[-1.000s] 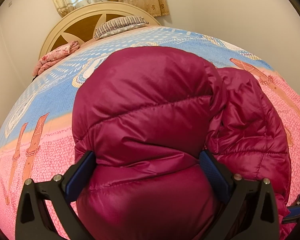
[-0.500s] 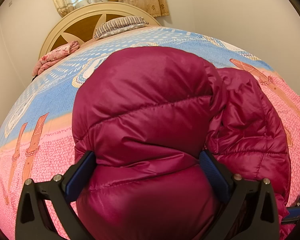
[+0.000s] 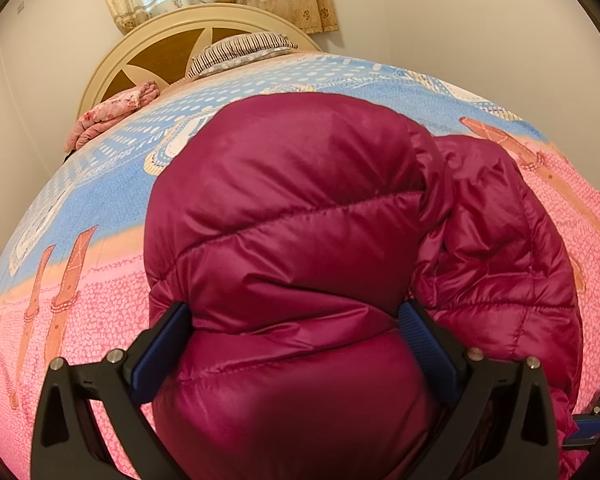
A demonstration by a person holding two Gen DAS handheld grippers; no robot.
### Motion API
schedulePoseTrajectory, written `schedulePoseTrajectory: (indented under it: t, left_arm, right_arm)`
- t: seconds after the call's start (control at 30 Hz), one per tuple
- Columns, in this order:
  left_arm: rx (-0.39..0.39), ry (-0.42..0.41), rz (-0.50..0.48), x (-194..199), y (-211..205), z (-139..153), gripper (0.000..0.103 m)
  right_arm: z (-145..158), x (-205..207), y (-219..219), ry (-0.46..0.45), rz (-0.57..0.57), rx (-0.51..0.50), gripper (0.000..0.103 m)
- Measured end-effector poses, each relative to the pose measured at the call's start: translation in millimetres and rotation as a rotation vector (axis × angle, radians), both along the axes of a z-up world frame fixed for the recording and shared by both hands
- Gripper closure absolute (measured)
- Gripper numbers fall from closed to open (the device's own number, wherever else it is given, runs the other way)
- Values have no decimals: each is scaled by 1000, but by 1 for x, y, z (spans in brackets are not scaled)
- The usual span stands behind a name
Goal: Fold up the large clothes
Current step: 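Hold the folded jacket bundle with both tools pressed on it, then grasp the magenta jacket bundle with both tools and lift it off the bed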
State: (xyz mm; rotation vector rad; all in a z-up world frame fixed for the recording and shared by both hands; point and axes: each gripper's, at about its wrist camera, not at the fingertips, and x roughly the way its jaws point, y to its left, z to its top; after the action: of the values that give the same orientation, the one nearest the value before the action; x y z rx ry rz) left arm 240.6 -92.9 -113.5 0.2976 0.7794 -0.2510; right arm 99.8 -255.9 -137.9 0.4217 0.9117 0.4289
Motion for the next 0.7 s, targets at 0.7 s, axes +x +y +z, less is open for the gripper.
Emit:
schedulePoseTrajectory:
  t: [0.7]
  left_arm:
    - [-6, 4, -4, 0, 1, 1, 0]
  right_arm:
    - [-2, 1, -3, 6, 6, 1, 91]
